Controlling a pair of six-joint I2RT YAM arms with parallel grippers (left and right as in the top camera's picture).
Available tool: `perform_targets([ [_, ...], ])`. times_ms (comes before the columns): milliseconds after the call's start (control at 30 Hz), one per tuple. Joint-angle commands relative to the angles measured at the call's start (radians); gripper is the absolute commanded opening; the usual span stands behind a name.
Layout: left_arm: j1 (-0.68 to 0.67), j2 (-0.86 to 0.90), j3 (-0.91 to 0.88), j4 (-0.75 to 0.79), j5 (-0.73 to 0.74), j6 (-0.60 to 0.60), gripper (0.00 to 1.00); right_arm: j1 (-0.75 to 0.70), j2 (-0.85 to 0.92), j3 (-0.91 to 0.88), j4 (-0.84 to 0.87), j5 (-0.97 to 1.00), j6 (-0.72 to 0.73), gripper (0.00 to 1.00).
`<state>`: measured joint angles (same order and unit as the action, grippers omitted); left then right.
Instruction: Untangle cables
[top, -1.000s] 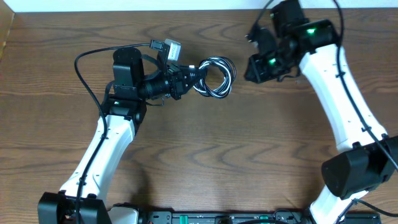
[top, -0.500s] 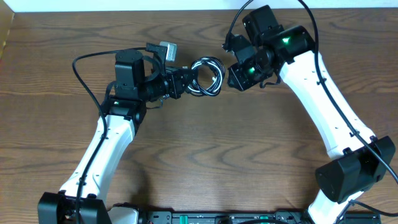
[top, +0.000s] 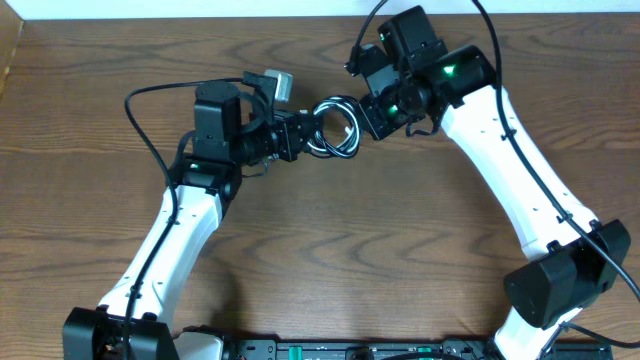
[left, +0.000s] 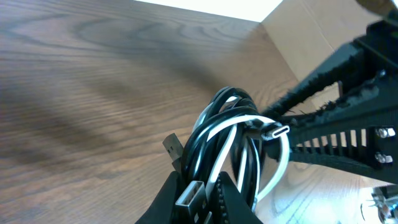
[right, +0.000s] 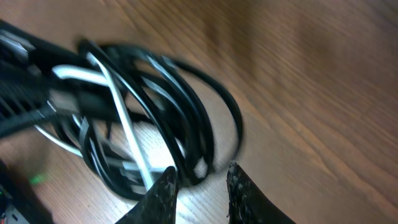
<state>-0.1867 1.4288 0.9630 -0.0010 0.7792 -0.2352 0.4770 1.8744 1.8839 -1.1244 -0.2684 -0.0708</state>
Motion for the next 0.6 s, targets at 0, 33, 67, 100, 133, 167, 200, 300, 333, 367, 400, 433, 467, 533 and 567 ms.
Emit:
perform_targets([
  [0,-0.018,-0.011,-0.004,0.001,0.005,0.016,0.07,0.016,-0.028,0.017,0.015,0.001,-0.013,0.23],
  [33,-0.021,-0.011,-0.004,0.002,0.005,0.016,0.08,0.017,-0.028,0.017,0.019,0.001,-0.013,0.23],
  [67,-0.023,-0.011,-0.004,0.002,0.005,0.016,0.08,0.017,-0.028,0.017,0.021,0.006,-0.013,0.22],
  [100,-0.024,-0.011,-0.004,0.001,0.005,0.016,0.08,0.017,-0.028,0.017,0.022,0.013,-0.013,0.21],
  [133,-0.024,-0.011,-0.004,0.001,0.005,0.016,0.08,0.017,-0.028,0.016,0.022,0.016,-0.013,0.21],
  [167,-0.023,-0.011,-0.004,0.001,0.005,0.016,0.07,0.016,-0.028,0.016,0.021,0.016,-0.013,0.21],
  [200,-0.023,-0.011,-0.004,0.001,0.005,0.016,0.08,0.016,-0.028,0.016,0.021,0.015,-0.013,0.22],
  [300,-0.023,-0.011,-0.004,0.001,0.003,0.017,0.08,0.020,-0.028,0.016,0.021,0.015,-0.013,0.27],
  [333,-0.023,-0.011,-0.004,0.001,-0.008,0.017,0.08,0.021,-0.028,0.016,0.021,0.015,-0.014,0.35],
  [367,-0.023,-0.011,-0.004,0.000,-0.016,0.018,0.08,0.021,-0.028,0.016,0.024,0.015,-0.013,0.46],
  [400,-0.023,-0.011,-0.004,0.000,-0.026,0.020,0.08,0.021,-0.028,0.016,0.026,0.016,-0.013,0.50],
  [433,-0.023,-0.011,-0.004,-0.003,-0.036,0.021,0.08,0.020,-0.029,0.016,0.029,0.016,-0.013,0.50],
  [467,-0.023,-0.011,-0.004,-0.003,-0.042,0.021,0.08,0.019,-0.029,0.016,0.031,0.016,-0.013,0.50],
  [533,-0.023,-0.011,-0.004,-0.006,-0.059,0.021,0.08,0.018,-0.029,0.016,0.033,0.034,-0.009,0.50],
  [567,-0.023,-0.011,-0.004,-0.006,-0.067,0.021,0.08,0.018,-0.029,0.016,0.034,0.039,-0.008,0.51],
])
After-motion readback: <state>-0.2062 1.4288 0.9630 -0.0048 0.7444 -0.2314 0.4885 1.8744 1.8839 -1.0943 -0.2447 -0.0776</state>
